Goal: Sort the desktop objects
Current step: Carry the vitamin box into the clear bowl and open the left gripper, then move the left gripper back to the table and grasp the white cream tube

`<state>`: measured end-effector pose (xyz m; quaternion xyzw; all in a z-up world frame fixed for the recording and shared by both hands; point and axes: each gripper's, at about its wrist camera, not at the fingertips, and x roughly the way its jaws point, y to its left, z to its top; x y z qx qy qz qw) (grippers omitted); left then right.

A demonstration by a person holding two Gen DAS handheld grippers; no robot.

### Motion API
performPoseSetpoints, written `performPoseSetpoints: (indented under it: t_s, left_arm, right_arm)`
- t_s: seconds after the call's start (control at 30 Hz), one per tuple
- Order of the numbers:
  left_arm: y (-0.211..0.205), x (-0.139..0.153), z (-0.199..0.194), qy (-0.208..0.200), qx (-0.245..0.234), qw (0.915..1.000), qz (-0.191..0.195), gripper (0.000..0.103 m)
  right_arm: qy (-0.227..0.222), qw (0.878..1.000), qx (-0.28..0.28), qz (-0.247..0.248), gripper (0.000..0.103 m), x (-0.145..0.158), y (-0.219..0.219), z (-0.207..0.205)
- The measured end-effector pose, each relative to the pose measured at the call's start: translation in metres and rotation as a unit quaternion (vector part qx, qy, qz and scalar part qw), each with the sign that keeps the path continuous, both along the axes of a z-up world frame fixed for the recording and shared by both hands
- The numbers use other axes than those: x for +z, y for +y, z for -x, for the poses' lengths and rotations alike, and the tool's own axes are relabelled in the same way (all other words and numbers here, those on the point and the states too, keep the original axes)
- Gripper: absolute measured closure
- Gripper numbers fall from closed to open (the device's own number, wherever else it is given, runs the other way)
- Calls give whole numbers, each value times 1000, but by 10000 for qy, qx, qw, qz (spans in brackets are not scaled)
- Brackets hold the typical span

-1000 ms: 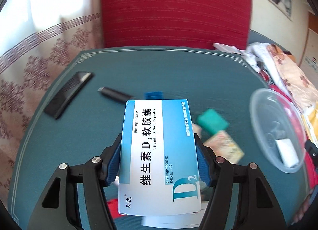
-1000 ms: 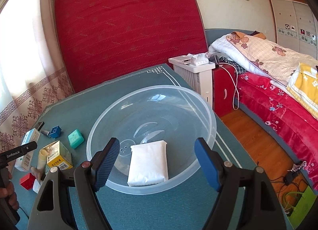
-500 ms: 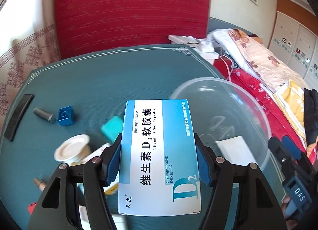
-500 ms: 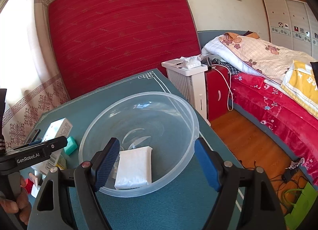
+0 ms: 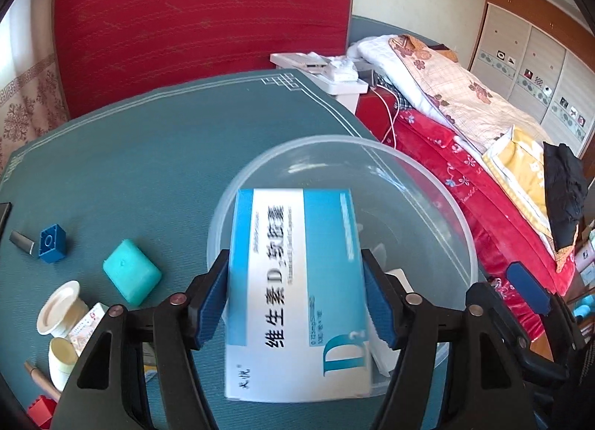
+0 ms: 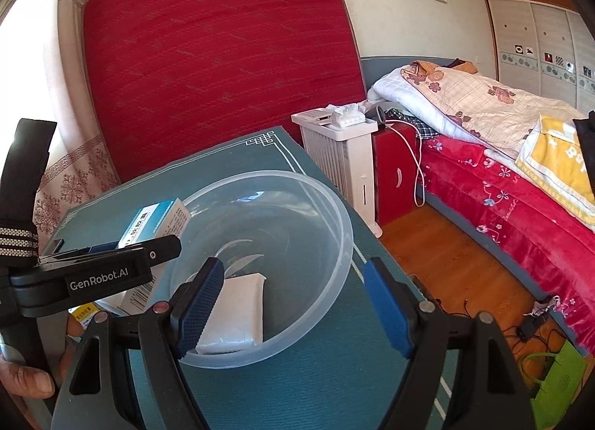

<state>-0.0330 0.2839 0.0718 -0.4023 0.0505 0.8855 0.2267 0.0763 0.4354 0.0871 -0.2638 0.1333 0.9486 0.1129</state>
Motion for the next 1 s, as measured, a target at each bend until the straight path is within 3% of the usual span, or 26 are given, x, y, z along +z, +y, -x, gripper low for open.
performPoseSetpoints:
  t_s: [0.47,1.0]
  left_arm:
    - [-27,12,-19,534,308,9977,266,29]
    - [-86,10,-32,505,690,9959,294,29]
  right_arm:
    - [-221,9997,84,-45,22,-6,-11,3]
    - [-404,9988,157,-231,22,-7,-32,5]
